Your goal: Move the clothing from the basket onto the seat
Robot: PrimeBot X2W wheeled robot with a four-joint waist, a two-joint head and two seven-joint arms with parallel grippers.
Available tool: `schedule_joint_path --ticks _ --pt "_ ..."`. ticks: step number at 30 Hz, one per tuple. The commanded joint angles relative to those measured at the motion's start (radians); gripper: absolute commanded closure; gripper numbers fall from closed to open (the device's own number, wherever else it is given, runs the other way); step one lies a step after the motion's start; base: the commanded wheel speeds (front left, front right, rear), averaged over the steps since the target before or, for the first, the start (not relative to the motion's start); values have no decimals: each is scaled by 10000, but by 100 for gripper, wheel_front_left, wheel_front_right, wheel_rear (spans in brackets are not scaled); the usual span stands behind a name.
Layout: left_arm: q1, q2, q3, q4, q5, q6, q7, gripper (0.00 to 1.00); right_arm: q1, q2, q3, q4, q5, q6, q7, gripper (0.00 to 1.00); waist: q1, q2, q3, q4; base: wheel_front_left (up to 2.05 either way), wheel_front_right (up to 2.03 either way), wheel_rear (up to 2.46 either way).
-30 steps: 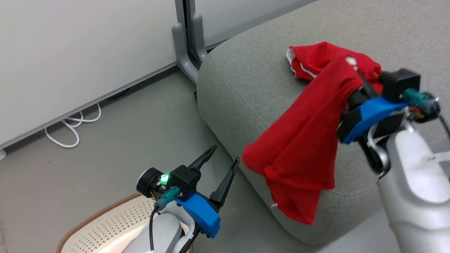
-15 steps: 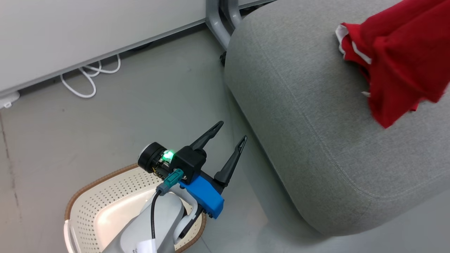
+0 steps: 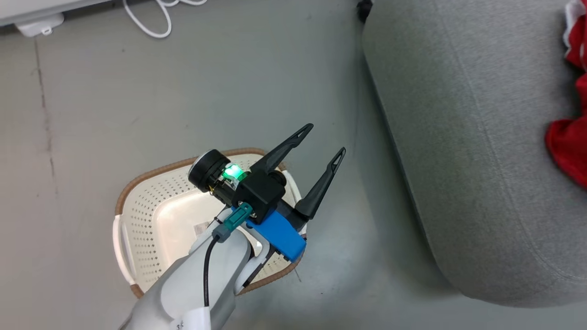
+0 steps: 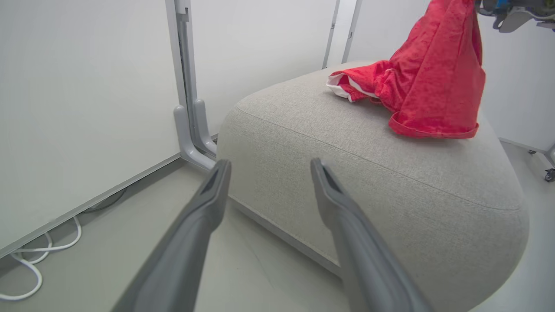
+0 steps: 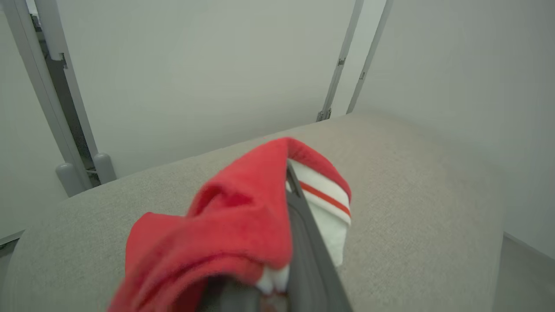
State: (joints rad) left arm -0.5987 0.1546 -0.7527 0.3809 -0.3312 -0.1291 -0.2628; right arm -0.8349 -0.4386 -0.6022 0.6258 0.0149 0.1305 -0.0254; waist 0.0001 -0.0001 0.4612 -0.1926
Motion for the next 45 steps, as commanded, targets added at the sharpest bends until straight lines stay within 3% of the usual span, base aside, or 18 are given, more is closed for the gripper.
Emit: schedule_joint_path --ticks 1,10,11,12,13,14,30,37,45 --pt "-152 21 77 -88 84 -21 -29 0 197 153 -91 234 -126 5 -134 100 -1 1 564 546 0 0 0" --pt "-57 53 359 -429 268 -21 -29 0 102 350 -679 1645 -803 3 -769 100 -1 1 1026 946 0 0 0" --pt "-60 55 394 -438 270 -21 -29 0 28 349 -693 1760 -833 3 -815 95 -1 1 1040 949 0 0 0" --pt "-60 52 422 -448 289 -21 -29 0 -17 345 -678 1854 -865 3 -857 63 -1 1 1046 947 0 0 0" --pt "-61 53 455 -453 304 -21 -29 0 -53 340 -654 1936 -913 3 -916 39 -1 1 1045 938 0 0 0" --pt "-58 48 482 -452 312 -21 -29 0 -93 334 -637 2016 -933 3 -959 0 -1 1 1035 923 0 0 0" --pt "184 -158 474 -244 206 -21 -29 0 49 531 -473 2436 -1120 3 -1205 0 -1 1 399 683 0 0 0" --pt "600 -316 625 -102 30 -21 -29 0 937 900 -345 2159 -1103 3 -1490 0 -1 1 -694 820 0 0 0" --pt "1935 -483 1663 -74 -113 -21 -29 0 2385 1585 645 1573 -1001 3 -1789 0 -1 1 -2405 841 0 0 0"
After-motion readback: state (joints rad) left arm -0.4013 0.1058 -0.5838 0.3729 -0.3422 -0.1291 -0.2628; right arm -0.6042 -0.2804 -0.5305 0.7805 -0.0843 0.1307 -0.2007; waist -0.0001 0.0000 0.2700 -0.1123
